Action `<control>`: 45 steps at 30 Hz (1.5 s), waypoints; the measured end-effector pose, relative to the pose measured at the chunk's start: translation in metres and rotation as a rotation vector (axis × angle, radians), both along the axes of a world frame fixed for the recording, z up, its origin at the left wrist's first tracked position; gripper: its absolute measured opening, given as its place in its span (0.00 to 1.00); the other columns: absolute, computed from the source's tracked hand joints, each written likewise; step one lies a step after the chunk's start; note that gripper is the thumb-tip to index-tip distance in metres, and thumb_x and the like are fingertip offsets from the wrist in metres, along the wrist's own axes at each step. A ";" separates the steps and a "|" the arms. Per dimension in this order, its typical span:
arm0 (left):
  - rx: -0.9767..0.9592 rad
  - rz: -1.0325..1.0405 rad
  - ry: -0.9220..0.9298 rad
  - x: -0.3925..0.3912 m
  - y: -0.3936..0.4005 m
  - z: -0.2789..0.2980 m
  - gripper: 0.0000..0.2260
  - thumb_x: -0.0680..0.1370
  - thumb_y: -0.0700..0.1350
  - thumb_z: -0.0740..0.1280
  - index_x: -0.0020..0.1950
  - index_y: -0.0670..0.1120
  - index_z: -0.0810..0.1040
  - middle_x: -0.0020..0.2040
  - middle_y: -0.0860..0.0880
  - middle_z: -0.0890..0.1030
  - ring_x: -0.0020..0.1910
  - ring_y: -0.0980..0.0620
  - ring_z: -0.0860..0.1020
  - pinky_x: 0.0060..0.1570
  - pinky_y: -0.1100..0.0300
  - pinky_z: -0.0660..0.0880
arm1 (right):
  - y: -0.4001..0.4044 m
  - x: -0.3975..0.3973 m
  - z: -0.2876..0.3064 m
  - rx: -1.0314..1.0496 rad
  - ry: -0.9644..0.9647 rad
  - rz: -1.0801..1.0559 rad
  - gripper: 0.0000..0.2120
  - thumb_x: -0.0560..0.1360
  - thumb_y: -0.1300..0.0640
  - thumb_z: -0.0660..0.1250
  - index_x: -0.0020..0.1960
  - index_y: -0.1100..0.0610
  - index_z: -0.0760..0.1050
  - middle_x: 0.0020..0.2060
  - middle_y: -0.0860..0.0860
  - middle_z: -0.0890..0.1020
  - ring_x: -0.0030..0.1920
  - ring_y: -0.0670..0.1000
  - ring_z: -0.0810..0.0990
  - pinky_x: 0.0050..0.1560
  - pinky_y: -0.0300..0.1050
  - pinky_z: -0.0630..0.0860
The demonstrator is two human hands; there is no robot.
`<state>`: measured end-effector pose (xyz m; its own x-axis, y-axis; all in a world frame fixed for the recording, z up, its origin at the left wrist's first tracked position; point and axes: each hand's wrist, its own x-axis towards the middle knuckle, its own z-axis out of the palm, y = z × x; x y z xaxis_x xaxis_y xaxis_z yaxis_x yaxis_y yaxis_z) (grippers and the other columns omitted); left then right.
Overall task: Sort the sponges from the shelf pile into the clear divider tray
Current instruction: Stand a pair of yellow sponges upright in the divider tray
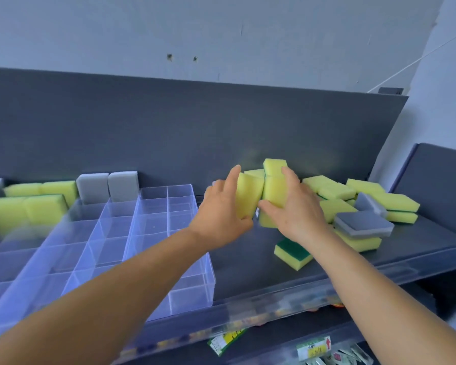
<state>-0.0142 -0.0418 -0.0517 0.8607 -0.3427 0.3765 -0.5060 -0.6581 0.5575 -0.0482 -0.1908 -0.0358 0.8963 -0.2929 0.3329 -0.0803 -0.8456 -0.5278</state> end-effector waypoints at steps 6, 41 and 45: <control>-0.003 0.037 0.051 0.005 0.061 0.015 0.45 0.68 0.48 0.76 0.77 0.57 0.52 0.71 0.48 0.61 0.68 0.47 0.64 0.58 0.62 0.64 | 0.046 0.015 0.011 0.032 -0.075 0.190 0.26 0.76 0.48 0.65 0.71 0.44 0.59 0.63 0.53 0.70 0.58 0.56 0.74 0.50 0.42 0.66; 0.236 0.461 0.117 -0.003 0.396 0.047 0.18 0.75 0.46 0.69 0.64 0.50 0.75 0.61 0.50 0.78 0.51 0.50 0.75 0.47 0.61 0.72 | 0.346 0.070 0.008 0.032 -0.091 0.631 0.11 0.74 0.55 0.68 0.56 0.51 0.76 0.50 0.46 0.73 0.49 0.49 0.74 0.50 0.42 0.70; 0.260 0.455 0.124 0.002 0.404 0.043 0.17 0.75 0.45 0.69 0.64 0.49 0.75 0.57 0.48 0.79 0.48 0.50 0.73 0.49 0.58 0.72 | 0.352 0.074 0.008 -0.011 -0.057 0.599 0.10 0.74 0.55 0.67 0.56 0.50 0.76 0.51 0.48 0.74 0.52 0.53 0.75 0.53 0.47 0.73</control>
<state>-0.0126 0.3617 -0.0088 0.9766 0.0064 0.2151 -0.0785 -0.9199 0.3841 0.0257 0.1615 -0.0276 0.8848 0.2614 0.3856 0.4401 -0.7404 -0.5080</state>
